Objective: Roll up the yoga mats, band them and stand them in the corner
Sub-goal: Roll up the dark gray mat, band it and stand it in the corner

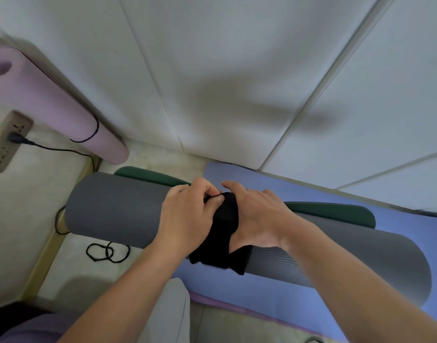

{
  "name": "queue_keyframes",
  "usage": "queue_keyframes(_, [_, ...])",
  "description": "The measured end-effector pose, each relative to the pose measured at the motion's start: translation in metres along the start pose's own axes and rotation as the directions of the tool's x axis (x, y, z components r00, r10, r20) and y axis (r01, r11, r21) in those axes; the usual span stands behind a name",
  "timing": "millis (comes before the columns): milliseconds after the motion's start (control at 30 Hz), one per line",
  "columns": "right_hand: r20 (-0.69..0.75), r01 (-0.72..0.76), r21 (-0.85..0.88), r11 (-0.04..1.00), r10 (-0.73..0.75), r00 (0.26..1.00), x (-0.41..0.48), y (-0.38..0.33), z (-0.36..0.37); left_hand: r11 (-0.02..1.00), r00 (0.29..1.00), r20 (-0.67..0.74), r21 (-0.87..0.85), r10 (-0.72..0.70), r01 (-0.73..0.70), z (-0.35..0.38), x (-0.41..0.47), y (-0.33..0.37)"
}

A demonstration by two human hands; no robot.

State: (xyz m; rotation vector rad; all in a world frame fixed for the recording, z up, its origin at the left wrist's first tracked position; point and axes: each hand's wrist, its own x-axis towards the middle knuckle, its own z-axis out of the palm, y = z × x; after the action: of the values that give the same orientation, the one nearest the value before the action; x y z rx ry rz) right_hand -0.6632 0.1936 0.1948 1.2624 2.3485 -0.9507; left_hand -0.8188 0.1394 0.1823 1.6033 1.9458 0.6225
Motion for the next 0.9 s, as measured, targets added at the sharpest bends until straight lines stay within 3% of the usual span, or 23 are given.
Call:
queue_keyframes(233, [0.201, 0.005, 0.292, 0.957, -0.066, 0.977, 0.002, 0.016, -0.003, 0.993, 0.992, 0.086, 0.084, -0.093, 0.086, 0.004, 0.006, 0.006])
queue_keyframes(333, [0.256, -0.065, 0.654, 0.754, -0.139, 0.957, 0.003, 0.020, -0.003, 0.987, 0.983, 0.129, 0.113, -0.127, 0.113, 0.003, 0.011, 0.005])
queue_keyframes(400, [0.247, -0.110, 0.773, 0.625, -0.137, 0.959, 0.007, 0.022, 0.002, 0.985, 0.977, 0.152, 0.113, -0.147, 0.131, 0.002, 0.014, 0.005])
queue_keyframes(633, [0.330, -0.279, 0.748, 0.602, 0.026, 0.944, 0.022, 0.027, 0.021, 0.972, 0.943, 0.259, 0.163, -0.209, 0.171, 0.006, 0.018, 0.001])
queue_keyframes(767, [0.512, -0.455, 0.698, 0.553, 0.060, 0.857, 0.029, 0.033, 0.025, 0.972, 0.930, 0.298, 0.159, -0.216, 0.175, 0.005, 0.021, -0.002])
queue_keyframes(900, [0.609, -0.530, 0.701, 0.478, -0.015, 0.793, 0.038, 0.039, 0.025, 0.976, 0.943, 0.266, 0.136, -0.199, 0.167, 0.000, 0.022, -0.001])
